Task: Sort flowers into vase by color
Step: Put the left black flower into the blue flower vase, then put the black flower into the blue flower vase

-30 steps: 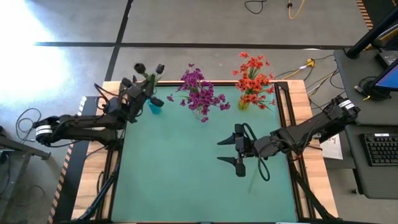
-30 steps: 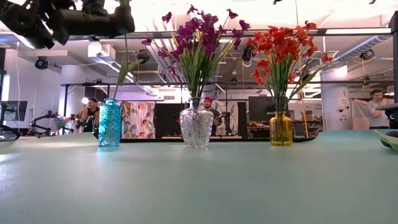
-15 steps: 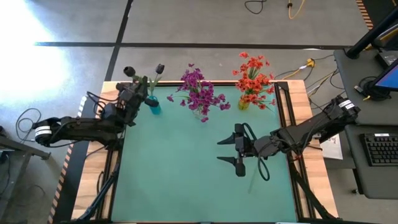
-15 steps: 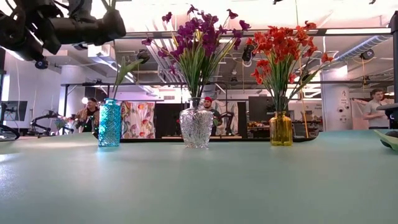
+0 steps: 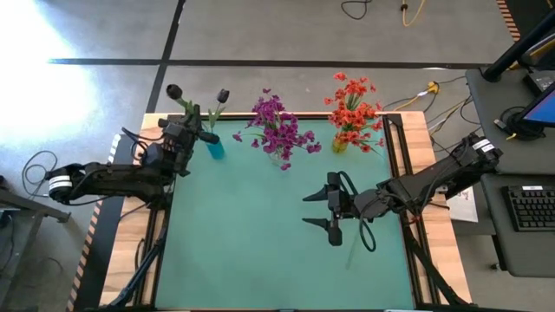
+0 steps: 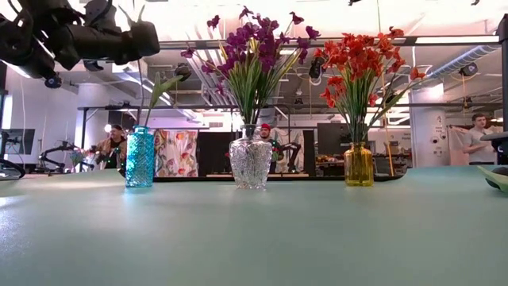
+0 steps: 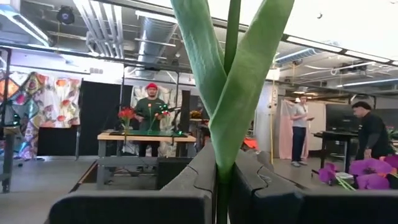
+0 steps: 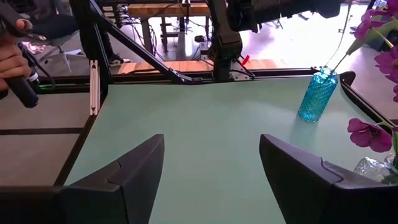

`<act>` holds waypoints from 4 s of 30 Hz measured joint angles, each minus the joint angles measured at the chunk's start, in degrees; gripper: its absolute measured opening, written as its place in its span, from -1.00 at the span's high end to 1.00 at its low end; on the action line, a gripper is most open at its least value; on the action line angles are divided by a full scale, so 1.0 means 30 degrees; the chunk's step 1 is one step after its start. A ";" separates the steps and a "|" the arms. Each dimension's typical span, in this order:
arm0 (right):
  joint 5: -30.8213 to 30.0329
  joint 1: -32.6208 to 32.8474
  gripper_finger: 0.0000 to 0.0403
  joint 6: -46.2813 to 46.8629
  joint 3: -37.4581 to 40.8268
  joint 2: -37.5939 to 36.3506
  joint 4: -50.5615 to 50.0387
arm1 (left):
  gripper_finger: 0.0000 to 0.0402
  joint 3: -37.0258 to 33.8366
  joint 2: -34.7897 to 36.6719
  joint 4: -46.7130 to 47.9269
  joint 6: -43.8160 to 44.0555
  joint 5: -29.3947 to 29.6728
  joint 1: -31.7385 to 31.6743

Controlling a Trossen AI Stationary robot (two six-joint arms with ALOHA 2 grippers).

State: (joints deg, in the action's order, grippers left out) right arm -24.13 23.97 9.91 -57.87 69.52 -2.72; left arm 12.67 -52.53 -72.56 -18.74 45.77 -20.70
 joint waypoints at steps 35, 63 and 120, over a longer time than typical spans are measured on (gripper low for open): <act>-0.0006 -0.0007 -0.30 -0.0302 0.0000 0.0004 0.0015 | 1.00 0.0007 -0.0250 0.1514 0.2016 0.0075 -0.0512; 0.0004 -0.0007 -0.35 -0.0316 0.0000 0.0004 0.0022 | -0.01 0.0015 -0.1317 0.4335 0.4302 0.0756 0.0069; 0.9085 0.4901 -0.18 1.6887 0.0050 -0.0634 -1.7504 | -0.23 0.9763 -1.1841 1.1319 1.1502 0.8991 2.0631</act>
State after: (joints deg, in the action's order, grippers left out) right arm 3.12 38.67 60.57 -57.71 67.61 -55.23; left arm 41.95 -88.06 -38.60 15.77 72.75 41.19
